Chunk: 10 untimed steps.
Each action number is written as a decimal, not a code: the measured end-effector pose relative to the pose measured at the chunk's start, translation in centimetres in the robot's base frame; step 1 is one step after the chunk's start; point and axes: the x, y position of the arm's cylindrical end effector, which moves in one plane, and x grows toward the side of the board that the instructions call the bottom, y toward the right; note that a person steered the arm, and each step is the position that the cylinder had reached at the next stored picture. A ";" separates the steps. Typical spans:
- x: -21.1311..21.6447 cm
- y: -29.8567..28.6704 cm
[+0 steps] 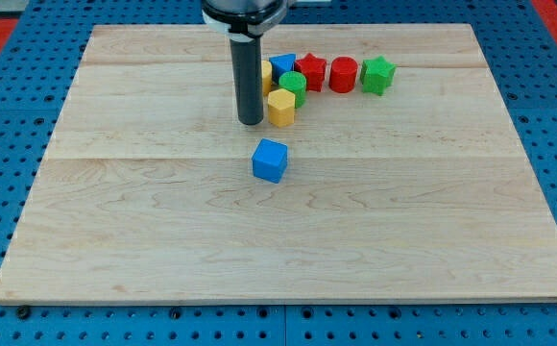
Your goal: Move the arm to the bottom right of the red circle
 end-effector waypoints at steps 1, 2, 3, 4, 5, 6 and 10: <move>1.1 0.1; 3.2 3.0; 3.3 7.0; 2.2 7.4; 2.0 5.1; 2.0 3.0; -0.3 5.1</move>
